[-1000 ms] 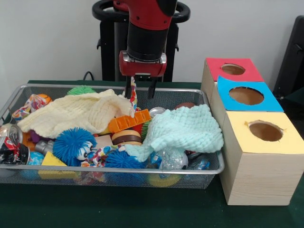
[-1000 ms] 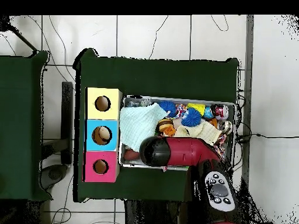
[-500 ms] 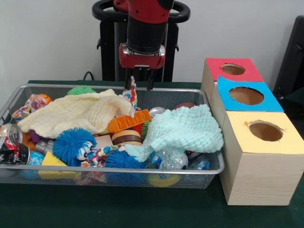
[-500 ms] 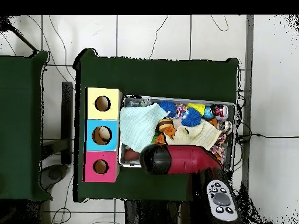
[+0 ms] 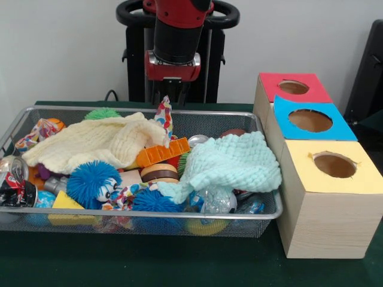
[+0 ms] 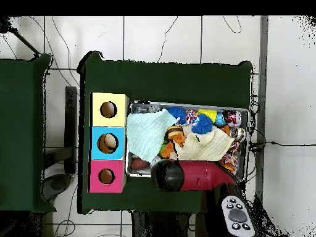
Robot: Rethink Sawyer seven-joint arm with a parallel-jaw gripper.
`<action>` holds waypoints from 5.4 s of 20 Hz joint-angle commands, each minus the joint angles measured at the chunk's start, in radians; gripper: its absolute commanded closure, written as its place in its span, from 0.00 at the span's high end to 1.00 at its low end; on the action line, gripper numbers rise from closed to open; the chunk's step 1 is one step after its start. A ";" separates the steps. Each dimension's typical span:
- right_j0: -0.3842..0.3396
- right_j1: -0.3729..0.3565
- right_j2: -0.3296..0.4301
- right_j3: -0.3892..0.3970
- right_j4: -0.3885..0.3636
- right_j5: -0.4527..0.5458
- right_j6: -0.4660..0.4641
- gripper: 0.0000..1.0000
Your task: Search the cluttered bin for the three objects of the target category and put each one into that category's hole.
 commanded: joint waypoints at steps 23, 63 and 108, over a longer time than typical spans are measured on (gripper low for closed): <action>-0.017 0.040 -0.012 -0.010 -0.060 -0.129 0.109 1.00; 0.031 0.189 -0.029 -0.079 -0.049 -0.235 0.111 0.00; 0.067 0.118 -0.052 0.008 -0.014 -0.259 0.188 1.00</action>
